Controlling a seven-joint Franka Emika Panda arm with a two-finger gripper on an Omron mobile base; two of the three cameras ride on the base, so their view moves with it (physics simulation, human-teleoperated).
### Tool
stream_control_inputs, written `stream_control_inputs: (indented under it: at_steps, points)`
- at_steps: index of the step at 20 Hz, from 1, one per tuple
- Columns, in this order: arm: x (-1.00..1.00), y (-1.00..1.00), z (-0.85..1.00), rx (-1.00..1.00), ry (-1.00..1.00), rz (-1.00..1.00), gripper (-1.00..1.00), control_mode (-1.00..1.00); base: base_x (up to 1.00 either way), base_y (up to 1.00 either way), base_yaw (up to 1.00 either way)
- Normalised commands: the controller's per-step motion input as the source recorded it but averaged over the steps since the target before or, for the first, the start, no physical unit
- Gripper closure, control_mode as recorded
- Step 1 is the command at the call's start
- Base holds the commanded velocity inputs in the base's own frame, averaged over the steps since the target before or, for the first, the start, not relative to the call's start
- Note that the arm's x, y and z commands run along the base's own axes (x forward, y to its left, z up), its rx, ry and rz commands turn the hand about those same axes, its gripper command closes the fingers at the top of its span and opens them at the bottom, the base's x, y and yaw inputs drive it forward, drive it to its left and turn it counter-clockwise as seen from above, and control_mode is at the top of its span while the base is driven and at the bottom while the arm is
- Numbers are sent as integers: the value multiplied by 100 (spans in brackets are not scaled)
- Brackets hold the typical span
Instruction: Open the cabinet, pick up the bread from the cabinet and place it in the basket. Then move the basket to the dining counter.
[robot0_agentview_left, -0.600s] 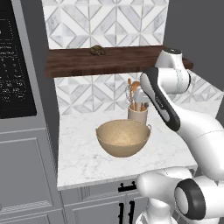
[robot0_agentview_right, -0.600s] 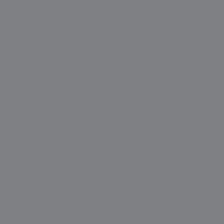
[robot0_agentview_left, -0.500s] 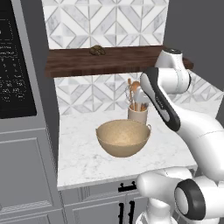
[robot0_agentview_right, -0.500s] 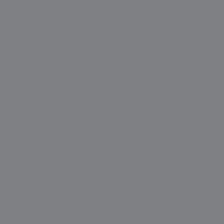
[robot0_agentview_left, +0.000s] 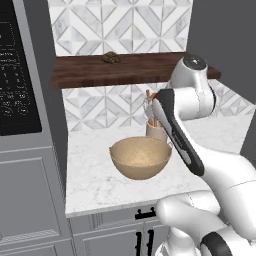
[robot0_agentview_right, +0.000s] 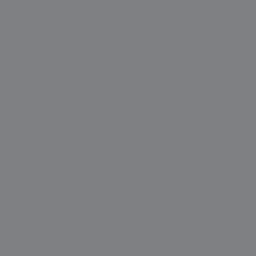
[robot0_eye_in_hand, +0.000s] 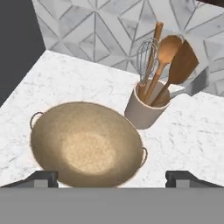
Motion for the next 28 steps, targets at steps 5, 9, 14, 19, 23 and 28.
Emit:
stream_control_inputs:
  at_steps: [5,9,14,19,23,28]
  points:
    - [0,14,97,-3,-54,24,-100,-100,0,0,0]
    - [0,53,82,8,-11,4,-100,-100,0,0,0]
    - [45,38,64,10,-17,2,-100,-100,0,0,0]
    - [83,9,41,13,-19,4,-100,-100,0,0,0]
    - [100,3,2,28,-4,7,-100,-100,0,0,0]
    - [100,7,13,21,-2,2,-100,-100,0,0,0]
